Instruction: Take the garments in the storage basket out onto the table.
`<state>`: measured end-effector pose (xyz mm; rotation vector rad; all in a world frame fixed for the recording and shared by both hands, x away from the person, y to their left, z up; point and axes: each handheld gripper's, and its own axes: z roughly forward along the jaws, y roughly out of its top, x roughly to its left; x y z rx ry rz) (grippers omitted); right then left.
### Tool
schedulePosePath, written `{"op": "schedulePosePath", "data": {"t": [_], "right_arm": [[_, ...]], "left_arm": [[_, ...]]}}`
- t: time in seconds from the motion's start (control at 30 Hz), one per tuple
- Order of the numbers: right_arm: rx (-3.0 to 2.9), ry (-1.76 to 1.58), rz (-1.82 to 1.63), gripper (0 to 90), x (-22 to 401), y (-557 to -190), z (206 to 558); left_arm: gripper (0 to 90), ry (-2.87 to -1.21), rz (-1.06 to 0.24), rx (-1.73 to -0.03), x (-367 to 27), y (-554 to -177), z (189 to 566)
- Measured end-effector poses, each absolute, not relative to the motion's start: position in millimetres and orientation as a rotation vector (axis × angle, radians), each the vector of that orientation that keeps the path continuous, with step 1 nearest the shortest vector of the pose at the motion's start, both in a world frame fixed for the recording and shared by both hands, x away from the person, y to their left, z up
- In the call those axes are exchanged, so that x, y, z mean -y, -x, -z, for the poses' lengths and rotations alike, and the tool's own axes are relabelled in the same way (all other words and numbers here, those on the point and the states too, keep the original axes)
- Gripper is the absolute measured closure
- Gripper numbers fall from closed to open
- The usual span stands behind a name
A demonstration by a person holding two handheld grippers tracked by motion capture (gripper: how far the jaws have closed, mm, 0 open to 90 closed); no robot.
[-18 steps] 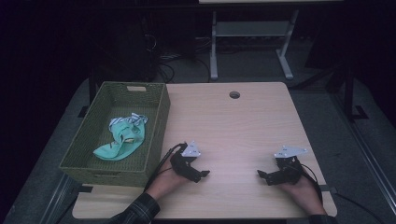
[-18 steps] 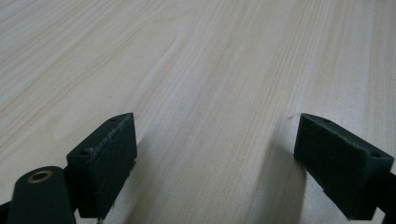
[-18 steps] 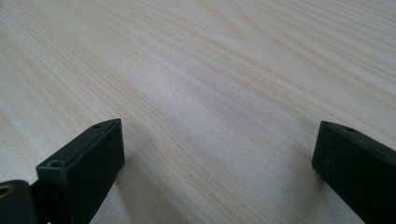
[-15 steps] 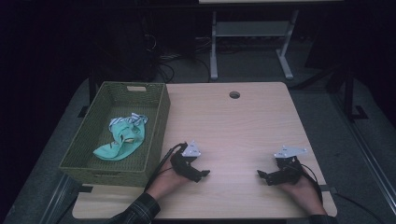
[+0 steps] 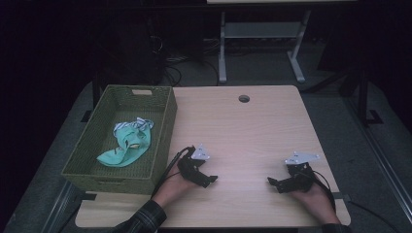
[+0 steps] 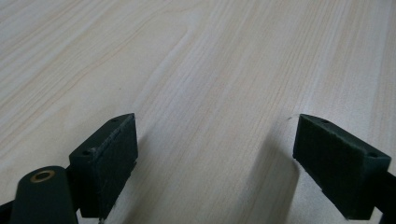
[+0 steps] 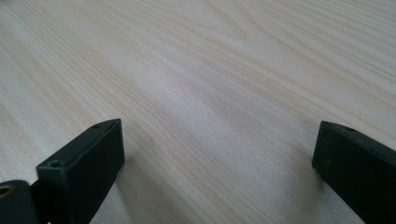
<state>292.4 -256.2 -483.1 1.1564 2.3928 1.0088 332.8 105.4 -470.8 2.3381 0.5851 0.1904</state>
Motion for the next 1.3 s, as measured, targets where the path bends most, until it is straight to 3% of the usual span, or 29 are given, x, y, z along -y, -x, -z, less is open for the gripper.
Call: {"op": "schedulePosePath", "data": {"t": [1.3], "right_arm": [[-2.397,-1.148,-1.009,2.0,256,-292,483]], "left_arm": [[13.6,-2.312,-0.210,-0.628,-115,-333,451]]}}
